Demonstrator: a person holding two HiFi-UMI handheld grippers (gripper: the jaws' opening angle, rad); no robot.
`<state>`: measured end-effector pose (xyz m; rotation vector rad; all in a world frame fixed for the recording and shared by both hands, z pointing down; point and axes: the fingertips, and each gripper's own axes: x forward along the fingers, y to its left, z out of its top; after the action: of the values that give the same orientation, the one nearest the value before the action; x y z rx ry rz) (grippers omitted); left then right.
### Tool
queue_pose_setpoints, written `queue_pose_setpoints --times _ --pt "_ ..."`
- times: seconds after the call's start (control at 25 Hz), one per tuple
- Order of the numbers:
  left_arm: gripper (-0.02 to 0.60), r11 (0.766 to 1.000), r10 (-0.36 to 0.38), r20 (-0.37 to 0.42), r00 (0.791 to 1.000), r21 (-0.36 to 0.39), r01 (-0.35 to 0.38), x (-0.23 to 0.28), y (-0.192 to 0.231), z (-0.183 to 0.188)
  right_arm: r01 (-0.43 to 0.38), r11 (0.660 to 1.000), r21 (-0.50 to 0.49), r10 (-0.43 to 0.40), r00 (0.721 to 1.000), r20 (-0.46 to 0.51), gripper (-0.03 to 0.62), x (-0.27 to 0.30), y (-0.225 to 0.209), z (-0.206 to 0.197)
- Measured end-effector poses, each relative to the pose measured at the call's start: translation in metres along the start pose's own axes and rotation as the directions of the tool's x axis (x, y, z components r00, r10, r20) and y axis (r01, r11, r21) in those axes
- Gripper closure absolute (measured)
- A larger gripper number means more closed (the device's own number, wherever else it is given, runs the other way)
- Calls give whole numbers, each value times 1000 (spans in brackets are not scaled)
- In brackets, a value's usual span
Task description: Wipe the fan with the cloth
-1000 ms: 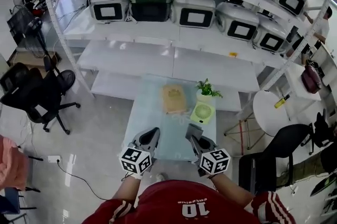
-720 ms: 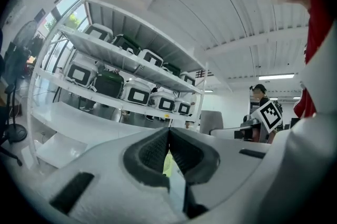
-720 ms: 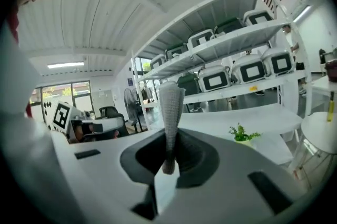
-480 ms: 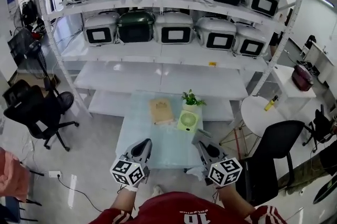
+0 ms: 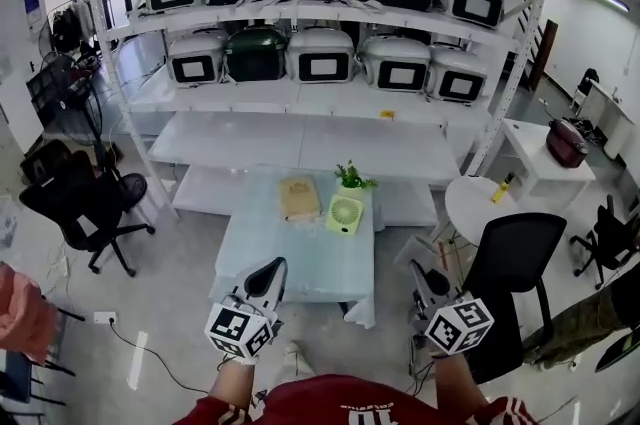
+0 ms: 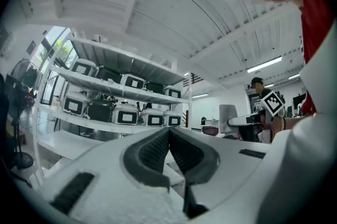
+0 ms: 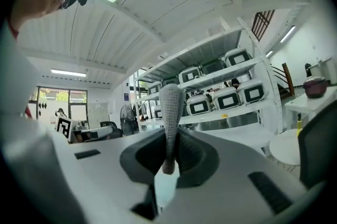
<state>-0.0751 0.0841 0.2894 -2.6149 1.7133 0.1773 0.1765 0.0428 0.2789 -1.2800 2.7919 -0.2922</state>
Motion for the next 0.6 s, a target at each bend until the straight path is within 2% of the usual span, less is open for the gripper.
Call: queue_pose_setpoints --times 0.12,0.32,0.6 --pt "581 1000 8 20 1000 -15 -7 -27 -17 13 -3 1000 0 3 999 35 572 -32 3 10" --pt "581 1000 -8 66 998 15 7 -58 -54 35 -12 1000 -17 13 997 81 571 -71 17 18" --pt "581 999 -22 57 998 34 20 -90 -89 45 -37 999 -33 40 995 95 571 -102 41 14"
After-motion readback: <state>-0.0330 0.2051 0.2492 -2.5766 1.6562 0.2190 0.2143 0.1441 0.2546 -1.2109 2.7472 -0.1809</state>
